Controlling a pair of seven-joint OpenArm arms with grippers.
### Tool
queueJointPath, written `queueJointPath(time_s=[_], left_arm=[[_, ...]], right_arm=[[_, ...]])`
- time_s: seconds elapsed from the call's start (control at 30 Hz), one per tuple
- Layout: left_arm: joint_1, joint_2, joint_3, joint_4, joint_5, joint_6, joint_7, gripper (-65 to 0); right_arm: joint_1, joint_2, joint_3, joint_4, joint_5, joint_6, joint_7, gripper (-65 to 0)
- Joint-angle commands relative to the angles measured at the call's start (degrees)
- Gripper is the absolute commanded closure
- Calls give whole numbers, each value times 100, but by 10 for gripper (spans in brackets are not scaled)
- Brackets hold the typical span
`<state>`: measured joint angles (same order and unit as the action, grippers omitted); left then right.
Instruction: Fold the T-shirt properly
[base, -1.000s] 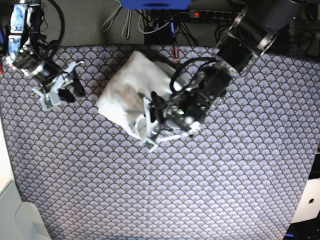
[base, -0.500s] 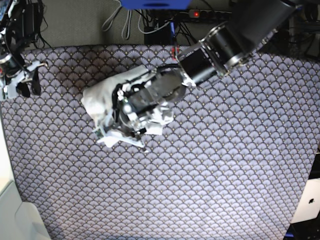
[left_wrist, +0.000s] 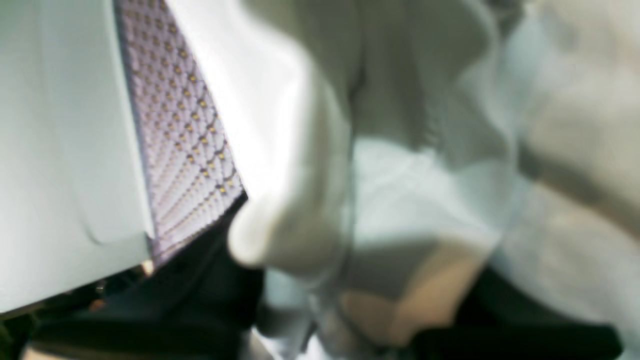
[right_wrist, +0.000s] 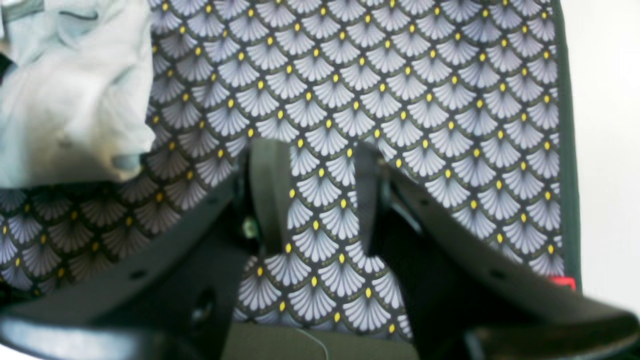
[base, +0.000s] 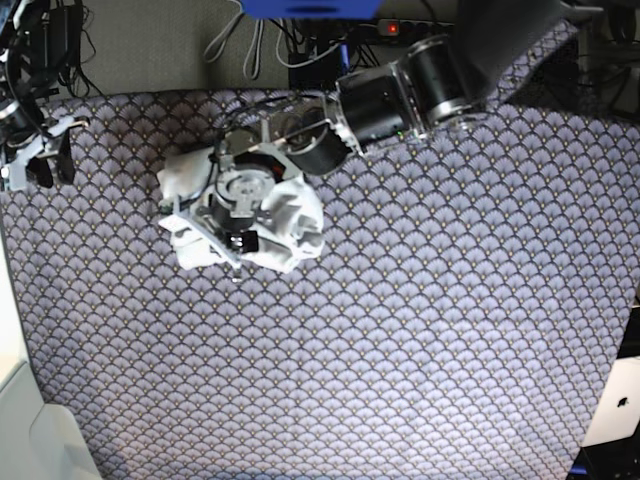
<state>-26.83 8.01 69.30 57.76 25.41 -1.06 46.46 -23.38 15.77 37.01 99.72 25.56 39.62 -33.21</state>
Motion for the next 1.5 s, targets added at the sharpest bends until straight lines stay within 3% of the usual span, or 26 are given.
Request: queueJointPath(time_s=[0.0, 0.1, 0.2, 0.43, 0.53, 0.9, 1.1, 1.2, 1.3, 1.47], left_arm=[[-47, 82, -7, 48, -22, -109, 9, -5], [-47, 82, -7, 92, -5, -127, 97, -9], [-64, 82, 2, 101, -13, -127, 238, -95], [-56, 47, -15, 470, -22, -118, 255, -528], [-56, -41, -42, 725, -22, -65, 255, -650], [-47, -199, -1325, 1631, -5, -65, 264, -650], [24, -190, -1651, 1648, 822, -65, 220, -650], [76, -49, -2161, 1657, 1200, -65, 203, -650], [182, 65, -2626, 1666, 1323, -65, 203, -650], [261, 21, -2829, 2229, 1288, -65, 203, -650]], right_arm=[[12, 71, 48, 89, 94, 38, 143, -200], [12, 45, 48, 89, 94, 38, 143, -200], [4, 36, 48, 98, 94, 38, 143, -200], [-5, 36, 57, 98, 94, 38, 143, -198], [-5, 36, 57, 98, 94, 38, 143, -198], [-5, 36, 57, 98, 103, 38, 143, -198], [-5, 36, 57, 98, 103, 38, 143, -198], [4, 36, 57, 98, 103, 38, 143, -198], [4, 27, 57, 98, 112, 38, 143, -198], [4, -78, 57, 98, 112, 38, 143, -198]])
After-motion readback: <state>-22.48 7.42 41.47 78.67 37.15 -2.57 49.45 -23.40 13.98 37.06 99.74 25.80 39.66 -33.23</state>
